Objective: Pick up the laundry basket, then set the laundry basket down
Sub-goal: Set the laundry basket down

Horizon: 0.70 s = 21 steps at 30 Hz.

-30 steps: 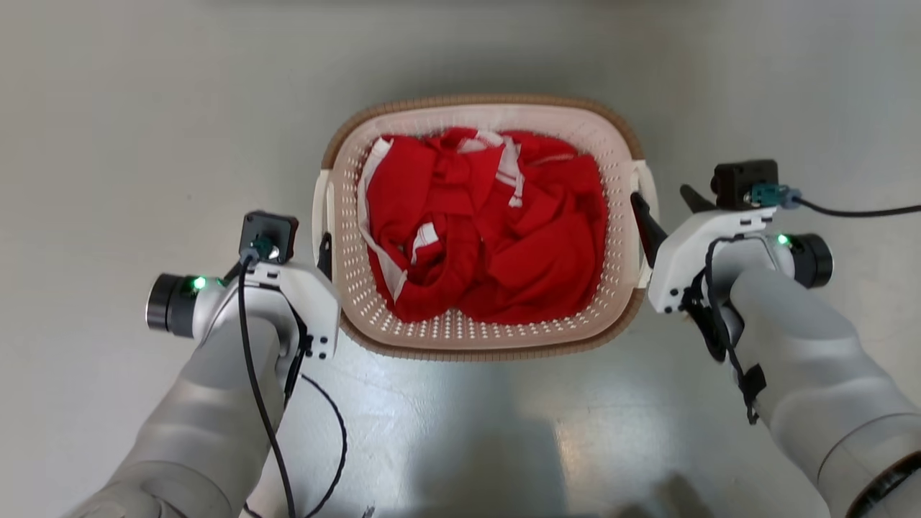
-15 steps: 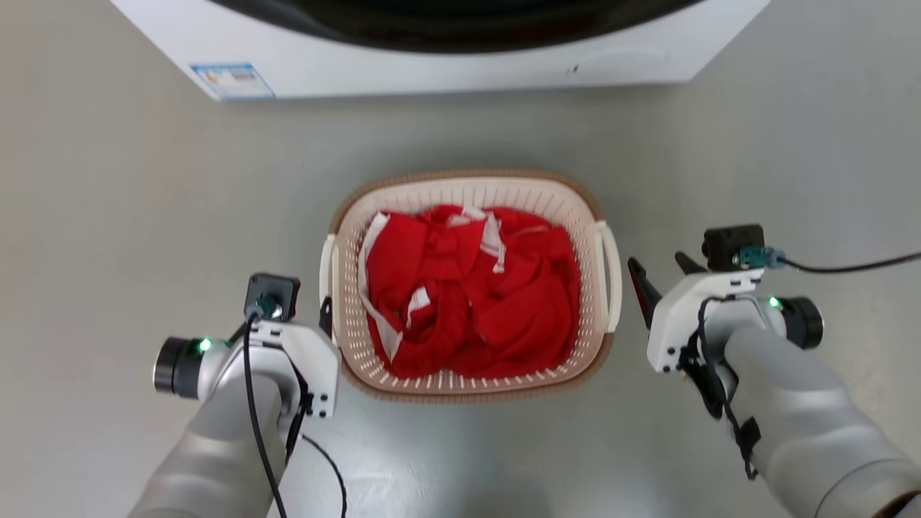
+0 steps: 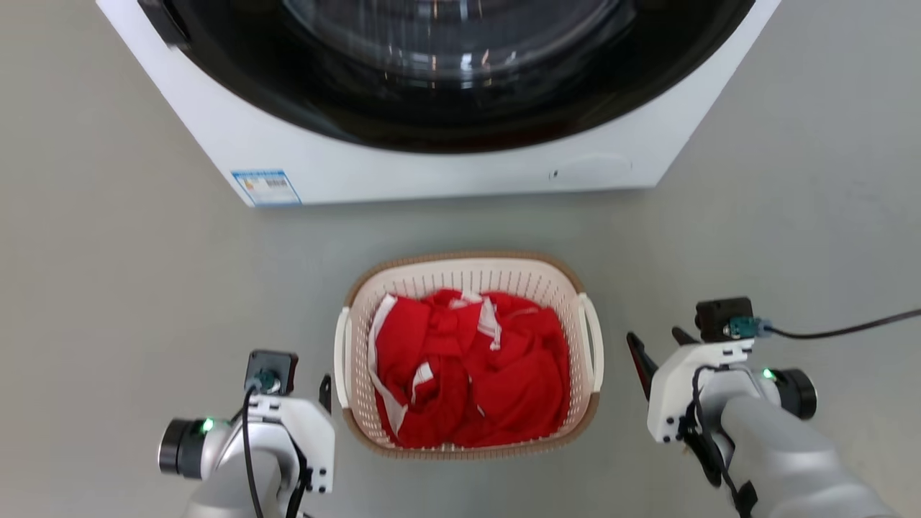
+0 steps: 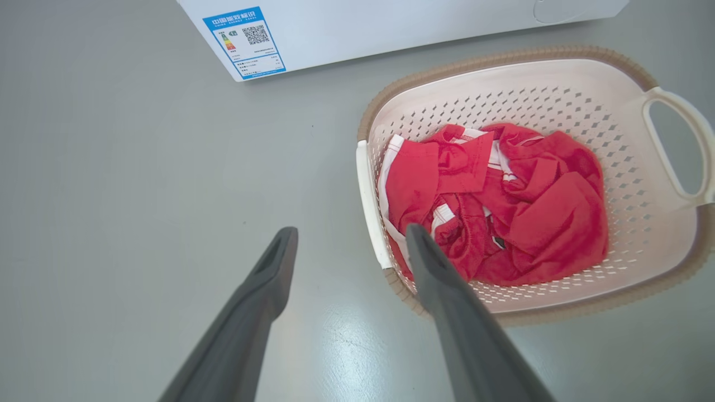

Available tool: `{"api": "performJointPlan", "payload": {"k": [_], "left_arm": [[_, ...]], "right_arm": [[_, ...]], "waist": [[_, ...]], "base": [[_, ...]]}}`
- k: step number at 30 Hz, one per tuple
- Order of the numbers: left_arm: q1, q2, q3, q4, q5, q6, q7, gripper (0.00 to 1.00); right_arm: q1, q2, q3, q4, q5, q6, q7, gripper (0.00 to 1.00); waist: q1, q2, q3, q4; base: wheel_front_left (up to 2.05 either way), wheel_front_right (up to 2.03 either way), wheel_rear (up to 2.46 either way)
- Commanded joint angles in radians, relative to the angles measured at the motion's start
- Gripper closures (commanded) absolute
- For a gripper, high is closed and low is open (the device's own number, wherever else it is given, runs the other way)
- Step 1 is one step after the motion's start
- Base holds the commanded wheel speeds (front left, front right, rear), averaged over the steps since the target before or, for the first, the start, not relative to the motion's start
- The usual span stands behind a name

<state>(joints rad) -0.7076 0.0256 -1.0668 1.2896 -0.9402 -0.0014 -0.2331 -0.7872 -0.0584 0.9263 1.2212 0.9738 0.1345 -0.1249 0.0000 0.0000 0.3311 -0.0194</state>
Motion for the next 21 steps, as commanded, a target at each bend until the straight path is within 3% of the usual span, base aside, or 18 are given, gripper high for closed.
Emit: {"api": "performJointPlan", "payload": {"k": [1,11,21], "left_arm": [[0.011,0.025,0.015,0.001,-0.006,-0.006,-0.016,0.00],[0.082,0.025,0.046,-0.022,-0.028,-0.005,-0.028,0.00],[0.143,0.059,0.128,-0.128,0.019,0.040,-0.028,0.00]], "right_arm": [[0.037,0.008,0.012,0.000,0.010,-0.004,-0.016,0.00],[0.099,0.008,0.035,0.013,0.035,-0.004,-0.060,0.00],[0.119,0.008,0.047,0.016,0.051,-0.004,-0.104,0.00]], "waist": [[0.0000,0.0000,-0.035,0.002],[0.0000,0.0000,-0.150,0.000],[0.0000,0.0000,-0.234,-0.005]], "base": [[0.00,0.00,0.00],[0.00,0.00,0.00],[0.00,0.00,0.00]]}}
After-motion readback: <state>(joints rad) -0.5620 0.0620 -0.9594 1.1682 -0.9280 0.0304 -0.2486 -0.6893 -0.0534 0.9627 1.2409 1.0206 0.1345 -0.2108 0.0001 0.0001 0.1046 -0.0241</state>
